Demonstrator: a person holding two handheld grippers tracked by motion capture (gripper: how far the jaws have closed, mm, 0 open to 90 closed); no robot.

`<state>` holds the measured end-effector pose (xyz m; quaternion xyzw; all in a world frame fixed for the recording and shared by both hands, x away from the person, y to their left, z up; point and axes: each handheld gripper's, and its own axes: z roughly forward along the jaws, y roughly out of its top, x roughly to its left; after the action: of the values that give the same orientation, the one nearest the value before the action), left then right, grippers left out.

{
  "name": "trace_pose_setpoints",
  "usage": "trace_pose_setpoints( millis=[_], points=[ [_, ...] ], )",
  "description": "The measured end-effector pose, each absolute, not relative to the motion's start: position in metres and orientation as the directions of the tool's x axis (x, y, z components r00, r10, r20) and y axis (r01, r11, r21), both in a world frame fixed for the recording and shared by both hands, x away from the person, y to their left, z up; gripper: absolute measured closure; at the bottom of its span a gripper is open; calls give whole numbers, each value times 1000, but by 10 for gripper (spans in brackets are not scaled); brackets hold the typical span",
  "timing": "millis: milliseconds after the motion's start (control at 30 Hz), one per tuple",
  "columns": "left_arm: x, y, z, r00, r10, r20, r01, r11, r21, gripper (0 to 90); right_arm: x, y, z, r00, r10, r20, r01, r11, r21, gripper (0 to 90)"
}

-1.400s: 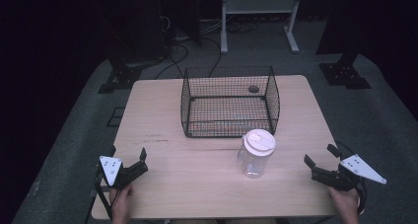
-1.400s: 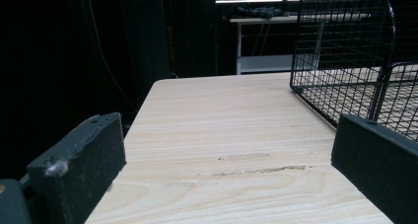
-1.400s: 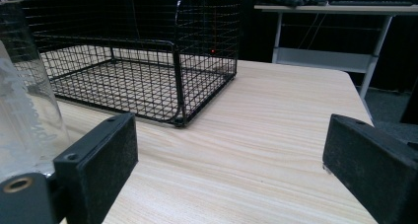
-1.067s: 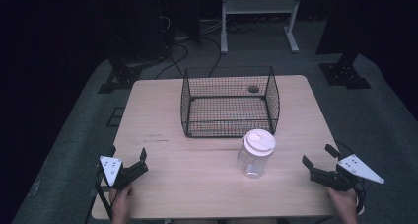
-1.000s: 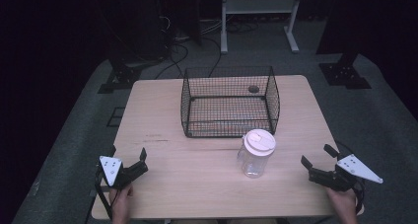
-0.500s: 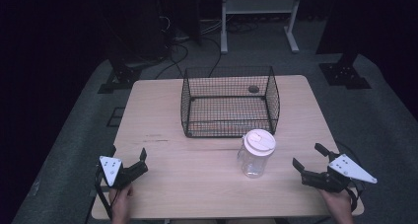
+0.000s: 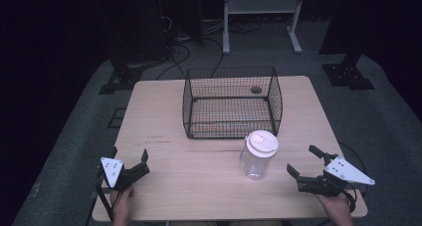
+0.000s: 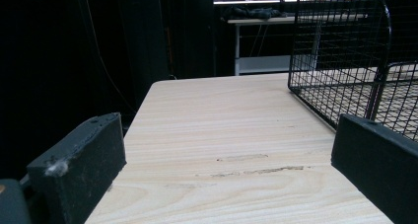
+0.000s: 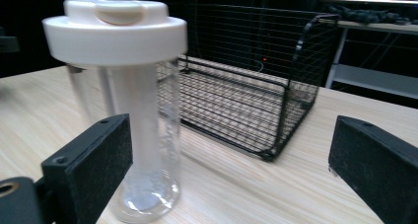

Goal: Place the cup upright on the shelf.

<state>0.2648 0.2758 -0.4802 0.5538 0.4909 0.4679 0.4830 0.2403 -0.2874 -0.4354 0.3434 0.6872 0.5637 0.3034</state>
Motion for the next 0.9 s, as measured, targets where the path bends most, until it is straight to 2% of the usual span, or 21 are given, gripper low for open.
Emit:
trace_pose_setpoints(
  millis=[400,900],
  points=[
    [265,276,-480,82,996,42,89,-49,995,0,239,-257,-427,-653,756,-40,117,153,981,20],
    [265,276,-480,84,996,42,89,-50,995,0,244,-229,-422,-674,734,-79,92,190,978,21]
  ],
)
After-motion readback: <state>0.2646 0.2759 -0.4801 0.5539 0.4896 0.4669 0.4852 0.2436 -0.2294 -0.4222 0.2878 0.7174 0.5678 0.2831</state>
